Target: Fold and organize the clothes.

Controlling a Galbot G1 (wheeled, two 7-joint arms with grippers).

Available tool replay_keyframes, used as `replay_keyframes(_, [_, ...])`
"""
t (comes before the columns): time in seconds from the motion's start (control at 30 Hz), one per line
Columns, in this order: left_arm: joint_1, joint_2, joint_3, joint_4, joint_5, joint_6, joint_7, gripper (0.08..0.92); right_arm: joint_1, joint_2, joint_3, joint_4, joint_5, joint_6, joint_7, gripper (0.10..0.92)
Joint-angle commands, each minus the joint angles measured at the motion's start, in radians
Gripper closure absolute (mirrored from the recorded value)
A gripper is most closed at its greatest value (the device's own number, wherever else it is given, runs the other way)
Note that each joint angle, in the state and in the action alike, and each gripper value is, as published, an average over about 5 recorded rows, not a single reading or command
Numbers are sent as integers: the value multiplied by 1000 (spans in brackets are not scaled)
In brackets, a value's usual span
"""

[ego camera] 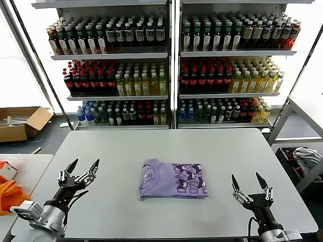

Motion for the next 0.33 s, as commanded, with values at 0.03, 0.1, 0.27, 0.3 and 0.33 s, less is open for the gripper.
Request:
replay_keyframes(0.03, [25,-4,-11,0,119,-26,95,177,-35,5,37,1,25,11,-26,203])
replay_keyframes(0.1, [27,1,-13,0,143,-32,102,177,-36,7,35,-10,24,12,-33,203])
replay_keyframes(0.27, [42,4,-45,-17,164,-53,117,177,-44,9,32,-33,25,25,-46,203])
replay_keyframes(0.3, [43,4,-50,-19,164,-54,119,177,-45,10,31,-36,26,26,-48,203])
replay_keyframes(0.33, [44,3,-55,-20,164,-56,121,177,-46,10,30,-38,25,28,-48,203])
